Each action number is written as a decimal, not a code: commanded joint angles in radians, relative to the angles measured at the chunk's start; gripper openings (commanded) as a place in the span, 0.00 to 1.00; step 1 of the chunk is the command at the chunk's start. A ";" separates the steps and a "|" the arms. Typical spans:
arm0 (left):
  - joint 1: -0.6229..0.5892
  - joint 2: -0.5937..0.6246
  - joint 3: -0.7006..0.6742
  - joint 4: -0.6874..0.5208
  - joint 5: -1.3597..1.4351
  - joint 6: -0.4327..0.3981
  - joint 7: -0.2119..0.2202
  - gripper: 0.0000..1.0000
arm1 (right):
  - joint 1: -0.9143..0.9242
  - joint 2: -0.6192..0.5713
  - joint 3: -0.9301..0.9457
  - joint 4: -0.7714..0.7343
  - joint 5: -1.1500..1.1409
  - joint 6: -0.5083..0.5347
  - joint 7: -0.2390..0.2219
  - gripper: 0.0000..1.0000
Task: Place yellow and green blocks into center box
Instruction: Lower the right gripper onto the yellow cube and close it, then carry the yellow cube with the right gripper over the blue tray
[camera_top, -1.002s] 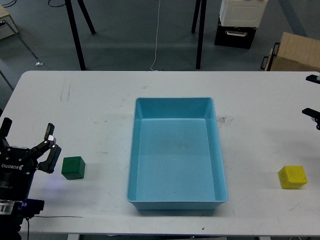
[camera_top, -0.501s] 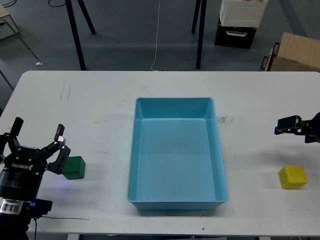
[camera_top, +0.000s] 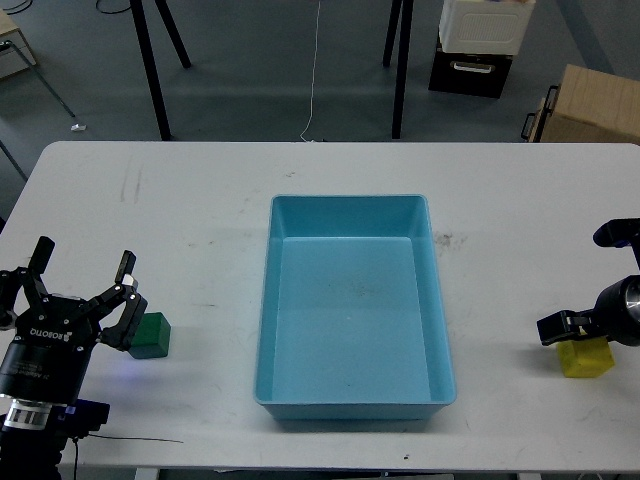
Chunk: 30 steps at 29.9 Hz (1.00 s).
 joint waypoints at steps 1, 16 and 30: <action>0.004 0.000 0.000 0.000 0.004 0.000 0.000 1.00 | -0.011 0.012 -0.008 -0.001 -0.003 0.000 -0.021 1.00; 0.006 0.000 0.018 0.008 0.025 0.000 -0.001 1.00 | -0.008 -0.014 0.004 0.040 0.000 -0.041 -0.084 0.01; 0.001 0.000 0.020 0.008 0.041 0.000 0.000 1.00 | 0.409 0.304 0.007 -0.096 0.166 -0.052 -0.078 0.01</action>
